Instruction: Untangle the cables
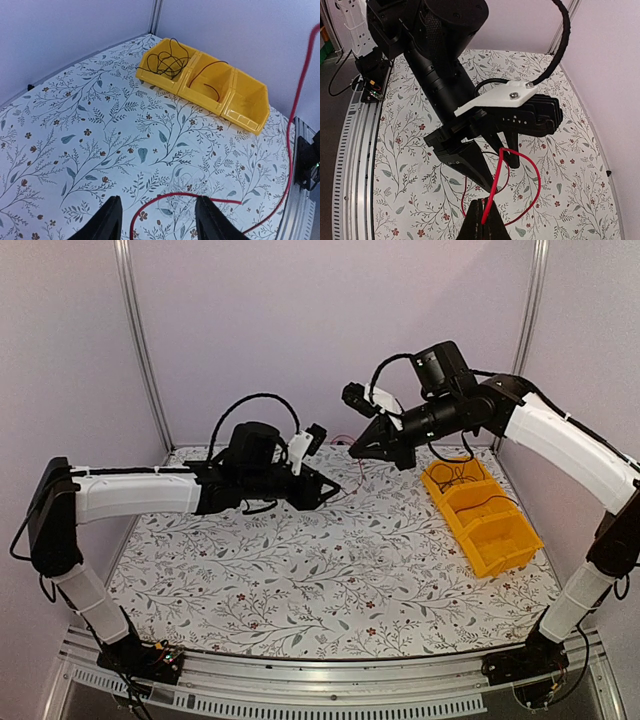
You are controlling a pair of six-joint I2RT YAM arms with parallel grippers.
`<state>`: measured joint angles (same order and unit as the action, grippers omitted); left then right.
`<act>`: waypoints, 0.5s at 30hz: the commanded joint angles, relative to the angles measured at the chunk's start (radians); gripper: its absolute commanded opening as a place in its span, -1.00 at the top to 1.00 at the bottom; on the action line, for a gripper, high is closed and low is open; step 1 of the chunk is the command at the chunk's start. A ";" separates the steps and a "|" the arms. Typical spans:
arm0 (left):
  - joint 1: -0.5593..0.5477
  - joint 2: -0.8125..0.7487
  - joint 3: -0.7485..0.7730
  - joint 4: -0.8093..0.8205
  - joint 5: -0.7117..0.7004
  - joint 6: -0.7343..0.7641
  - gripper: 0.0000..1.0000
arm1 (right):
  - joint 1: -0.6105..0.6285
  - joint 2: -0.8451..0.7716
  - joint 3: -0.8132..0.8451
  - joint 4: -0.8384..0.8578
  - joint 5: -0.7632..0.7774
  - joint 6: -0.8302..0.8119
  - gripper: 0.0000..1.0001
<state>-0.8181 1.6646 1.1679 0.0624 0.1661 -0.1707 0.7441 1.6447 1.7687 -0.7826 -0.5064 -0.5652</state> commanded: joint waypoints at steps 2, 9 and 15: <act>0.053 -0.022 0.007 0.018 0.079 -0.100 -0.05 | 0.001 -0.054 -0.041 0.027 0.065 -0.033 1.00; 0.111 0.035 0.028 0.045 0.310 -0.193 0.54 | 0.001 -0.066 -0.052 0.032 0.080 -0.039 1.00; 0.135 0.030 -0.005 0.069 0.277 -0.241 1.00 | 0.001 -0.077 -0.049 0.024 0.093 -0.039 1.00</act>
<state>-0.7090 1.6981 1.1759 0.0914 0.4320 -0.3599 0.7441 1.6043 1.7222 -0.7753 -0.4328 -0.5995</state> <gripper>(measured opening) 0.020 0.021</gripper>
